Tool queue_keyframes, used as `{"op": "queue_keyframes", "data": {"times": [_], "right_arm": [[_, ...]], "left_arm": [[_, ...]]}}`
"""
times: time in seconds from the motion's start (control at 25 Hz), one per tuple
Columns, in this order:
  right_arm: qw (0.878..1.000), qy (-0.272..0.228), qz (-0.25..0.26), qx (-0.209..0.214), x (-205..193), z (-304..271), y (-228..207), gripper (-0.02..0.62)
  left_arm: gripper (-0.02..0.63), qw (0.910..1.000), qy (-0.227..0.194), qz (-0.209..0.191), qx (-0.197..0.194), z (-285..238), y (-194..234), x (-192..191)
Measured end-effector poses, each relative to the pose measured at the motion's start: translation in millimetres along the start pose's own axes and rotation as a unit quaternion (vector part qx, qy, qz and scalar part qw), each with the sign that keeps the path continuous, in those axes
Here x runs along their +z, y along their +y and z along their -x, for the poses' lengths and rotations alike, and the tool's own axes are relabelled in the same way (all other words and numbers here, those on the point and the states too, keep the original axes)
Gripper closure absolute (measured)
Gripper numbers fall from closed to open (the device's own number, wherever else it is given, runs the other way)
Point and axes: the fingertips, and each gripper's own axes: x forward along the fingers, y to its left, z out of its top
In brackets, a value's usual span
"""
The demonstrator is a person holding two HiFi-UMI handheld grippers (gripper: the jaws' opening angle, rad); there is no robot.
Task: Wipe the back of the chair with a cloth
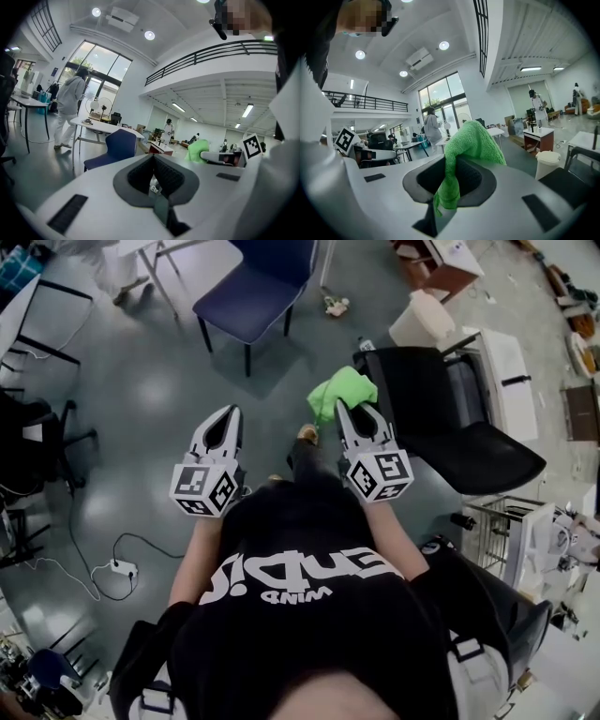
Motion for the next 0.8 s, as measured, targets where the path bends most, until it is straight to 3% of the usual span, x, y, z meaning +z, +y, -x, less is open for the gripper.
{"op": "queue_keyframes", "data": {"times": [0.44, 0.8], "right_arm": [[1.0, 0.003, 0.006, 0.005, 8, -82, -29, 0.541], [1.0, 0.013, 0.005, 0.026, 45, -194, -79, 0.541]], "left_arm": [[0.607, 0.9999, 0.006, 0.005, 0.007, -61, 52, 8], [0.607, 0.9998, 0.0, 0.003, 0.018, -163, 108, 58]]}}
